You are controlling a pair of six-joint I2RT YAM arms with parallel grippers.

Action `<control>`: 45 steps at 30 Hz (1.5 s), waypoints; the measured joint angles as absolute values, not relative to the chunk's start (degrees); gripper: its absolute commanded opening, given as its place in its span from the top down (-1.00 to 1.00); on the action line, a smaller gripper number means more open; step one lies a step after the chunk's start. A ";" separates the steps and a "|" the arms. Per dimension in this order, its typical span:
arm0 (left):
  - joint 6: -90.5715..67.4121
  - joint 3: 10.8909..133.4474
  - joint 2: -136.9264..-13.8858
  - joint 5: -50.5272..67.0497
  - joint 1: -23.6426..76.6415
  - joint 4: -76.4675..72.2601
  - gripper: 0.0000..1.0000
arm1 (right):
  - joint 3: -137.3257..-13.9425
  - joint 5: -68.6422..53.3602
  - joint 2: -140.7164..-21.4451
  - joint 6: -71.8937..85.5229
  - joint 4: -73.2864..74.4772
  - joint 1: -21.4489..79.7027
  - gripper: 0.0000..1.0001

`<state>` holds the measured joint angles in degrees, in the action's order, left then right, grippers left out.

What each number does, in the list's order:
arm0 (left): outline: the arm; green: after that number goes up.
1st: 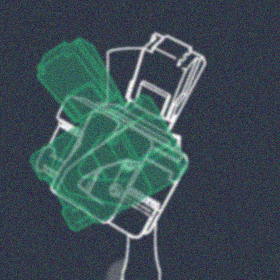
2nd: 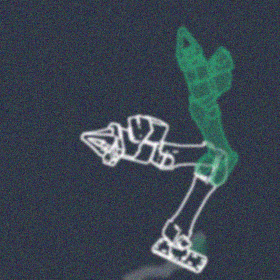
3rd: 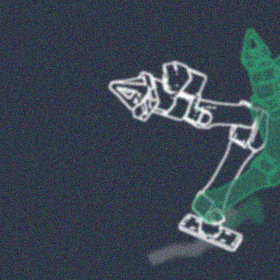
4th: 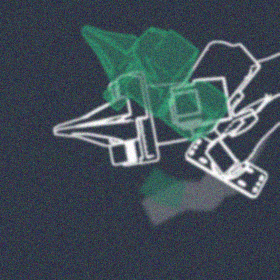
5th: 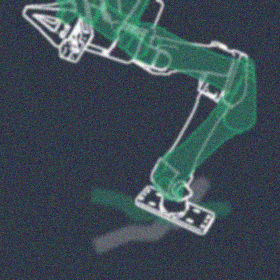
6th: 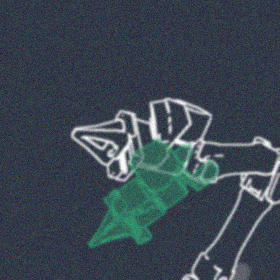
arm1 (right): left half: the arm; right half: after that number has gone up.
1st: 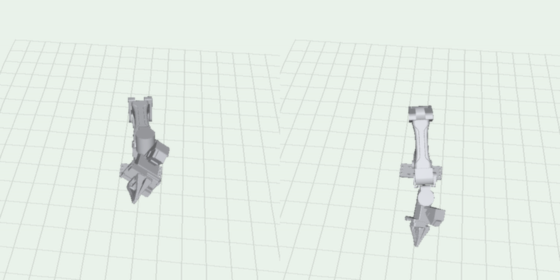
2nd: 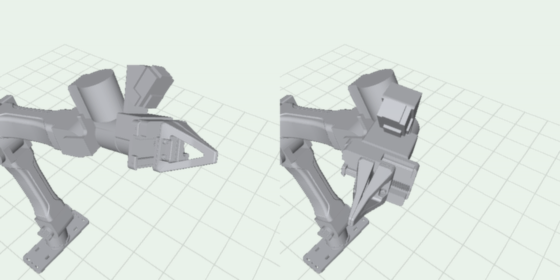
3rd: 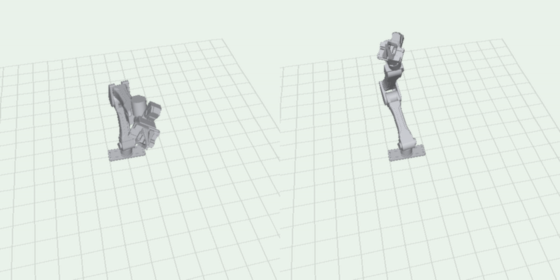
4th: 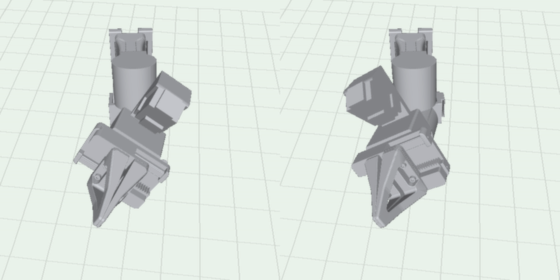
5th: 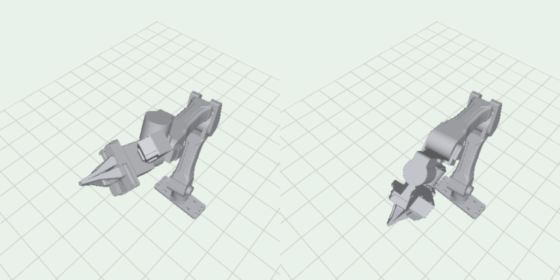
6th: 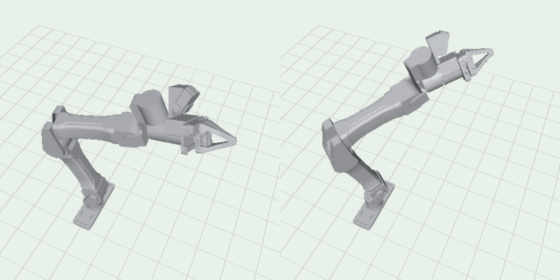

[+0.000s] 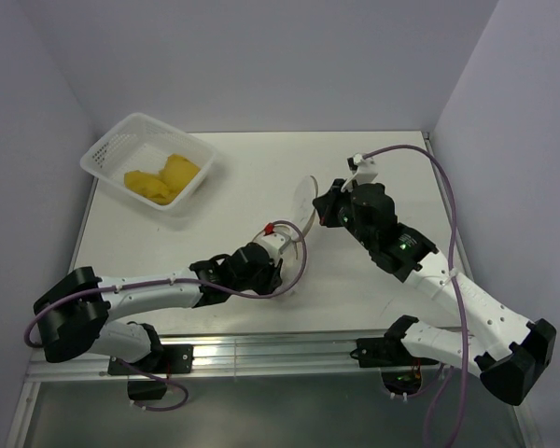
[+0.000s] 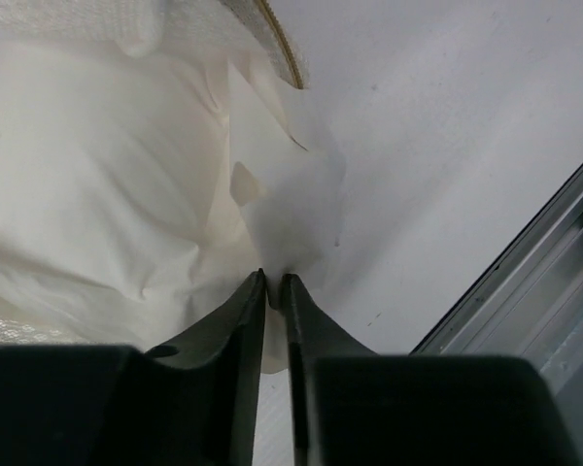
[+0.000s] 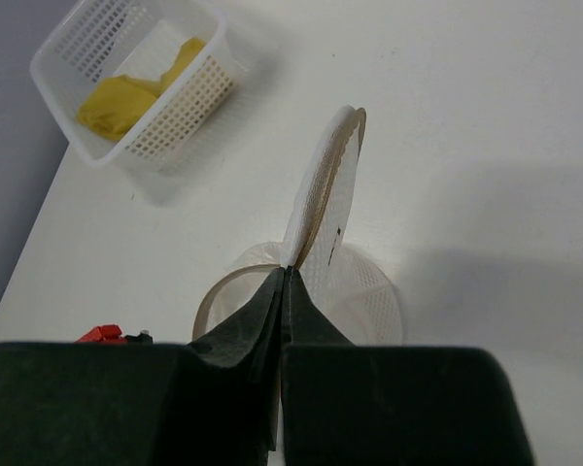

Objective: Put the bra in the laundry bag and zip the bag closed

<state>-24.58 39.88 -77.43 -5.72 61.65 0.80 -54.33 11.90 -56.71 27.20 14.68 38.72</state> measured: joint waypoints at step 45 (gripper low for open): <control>-34.44 53.19 -90.74 -24.86 45.67 -2.28 0.05 | -51.27 -4.82 -57.14 25.91 11.68 38.02 1.00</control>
<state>-34.44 53.19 -90.74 -24.86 45.67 -2.28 -51.27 -4.82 -57.14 25.91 11.68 38.02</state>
